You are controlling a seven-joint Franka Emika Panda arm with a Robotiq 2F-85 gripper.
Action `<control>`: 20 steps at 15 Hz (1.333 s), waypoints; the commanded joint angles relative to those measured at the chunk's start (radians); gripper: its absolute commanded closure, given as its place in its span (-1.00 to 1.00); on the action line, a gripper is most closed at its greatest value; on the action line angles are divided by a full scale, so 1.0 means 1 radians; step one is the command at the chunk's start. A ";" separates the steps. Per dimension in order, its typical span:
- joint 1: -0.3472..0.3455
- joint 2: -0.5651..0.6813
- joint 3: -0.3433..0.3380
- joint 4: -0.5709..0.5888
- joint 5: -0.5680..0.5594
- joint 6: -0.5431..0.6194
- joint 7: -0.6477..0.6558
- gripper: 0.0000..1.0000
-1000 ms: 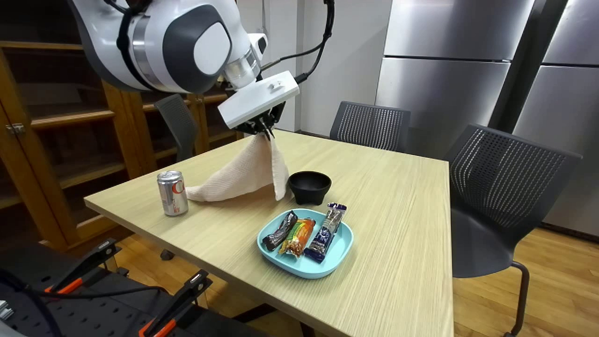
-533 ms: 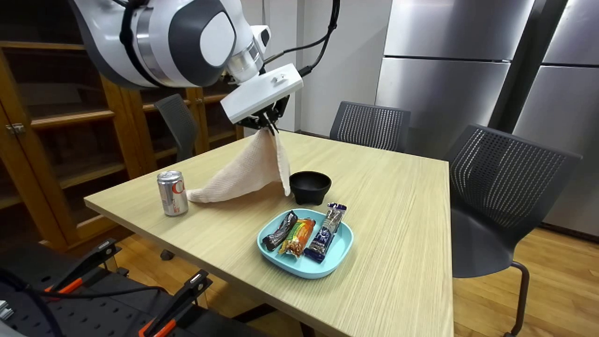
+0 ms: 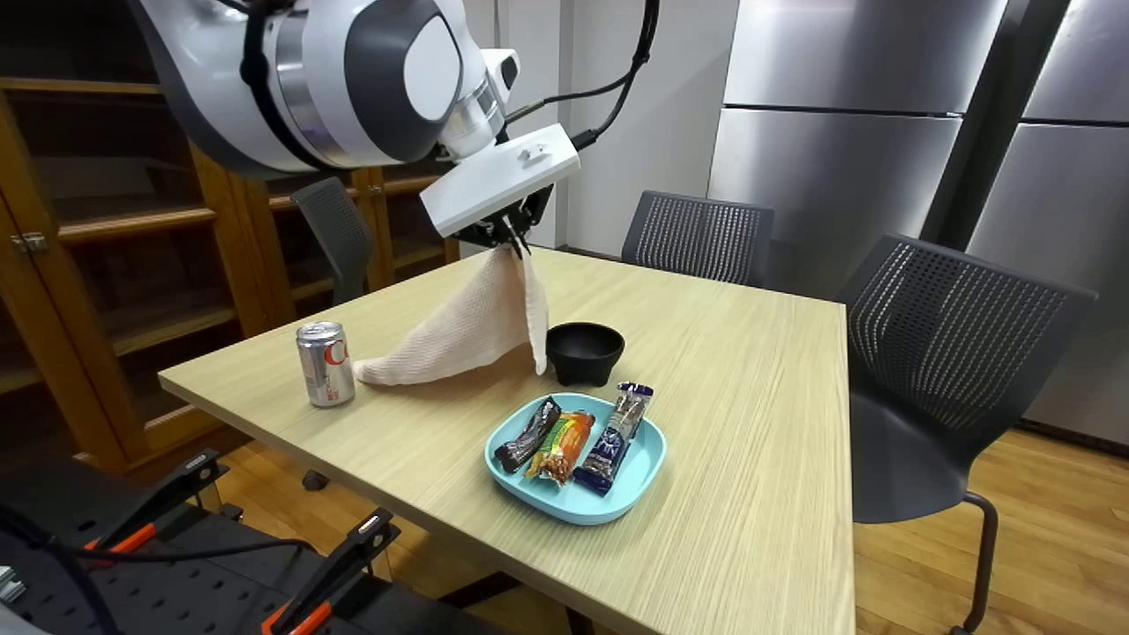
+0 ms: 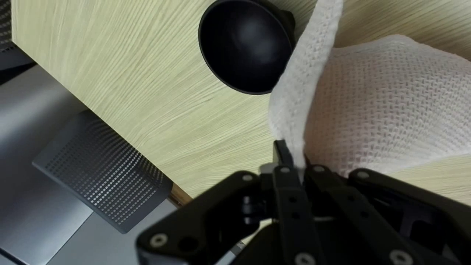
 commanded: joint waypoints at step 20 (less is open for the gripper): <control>-0.079 -0.020 -0.183 -0.011 -0.337 -0.001 0.332 0.99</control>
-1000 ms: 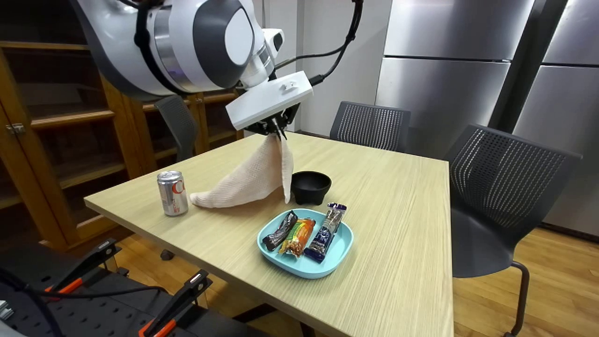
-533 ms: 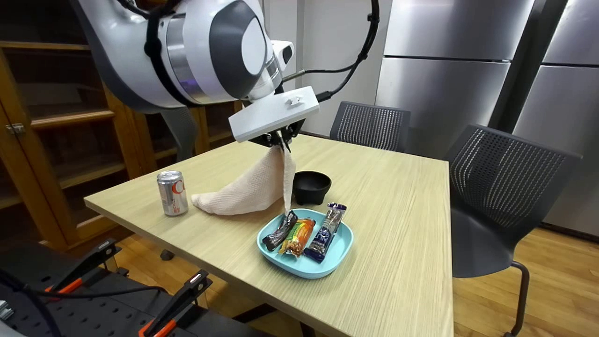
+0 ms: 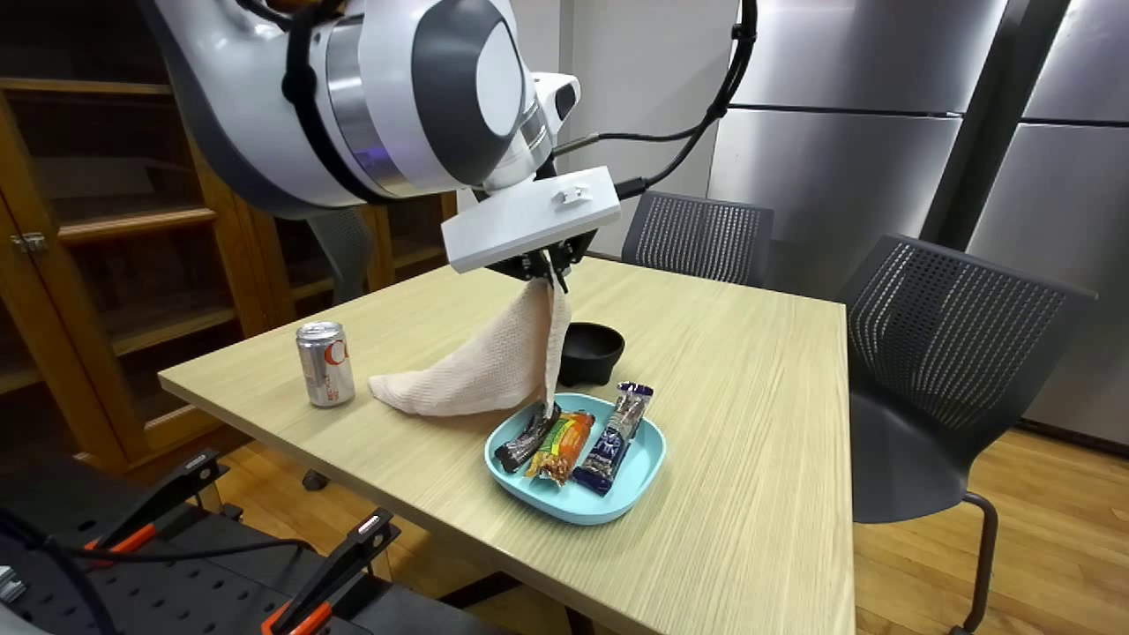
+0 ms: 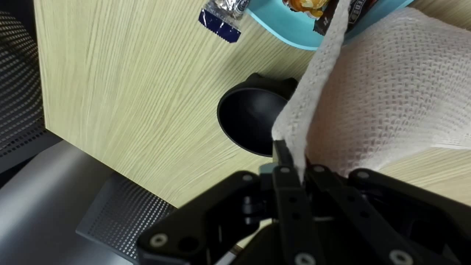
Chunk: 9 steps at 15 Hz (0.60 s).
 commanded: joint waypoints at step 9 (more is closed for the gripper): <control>-0.012 -0.097 -0.061 -0.012 -0.040 0.000 0.080 0.99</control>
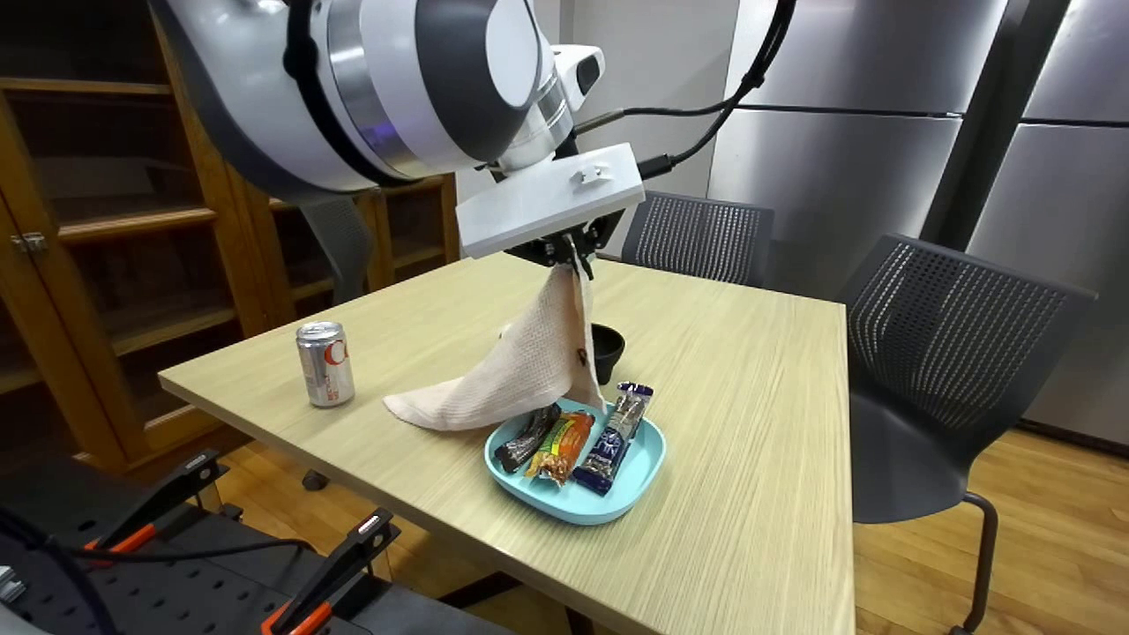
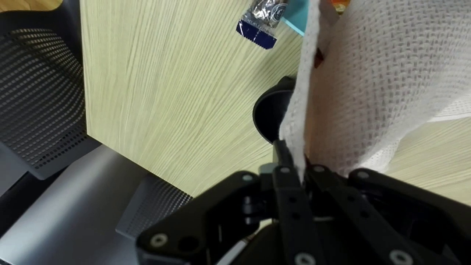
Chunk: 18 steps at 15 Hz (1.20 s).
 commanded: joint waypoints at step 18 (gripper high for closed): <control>-0.034 -0.070 -0.167 -0.011 -0.136 0.000 0.181 0.99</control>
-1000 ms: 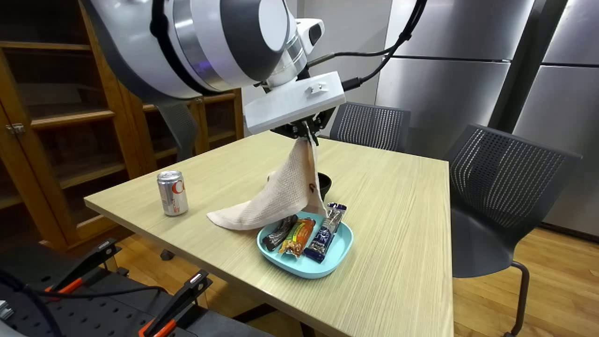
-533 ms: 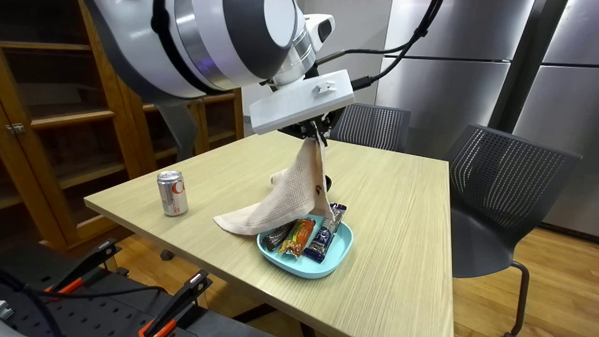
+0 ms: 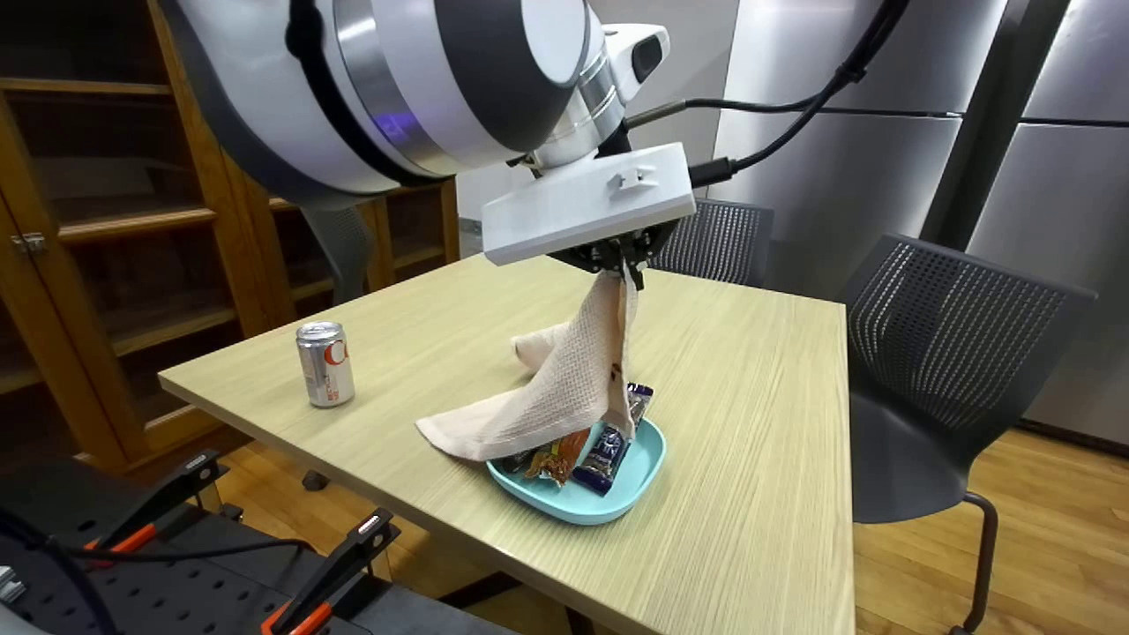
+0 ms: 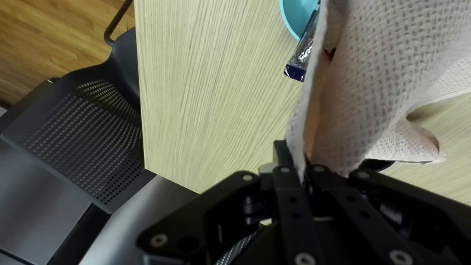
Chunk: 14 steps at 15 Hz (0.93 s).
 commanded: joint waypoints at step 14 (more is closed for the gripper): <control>0.095 -0.046 -0.155 -0.002 0.079 -0.045 0.052 0.99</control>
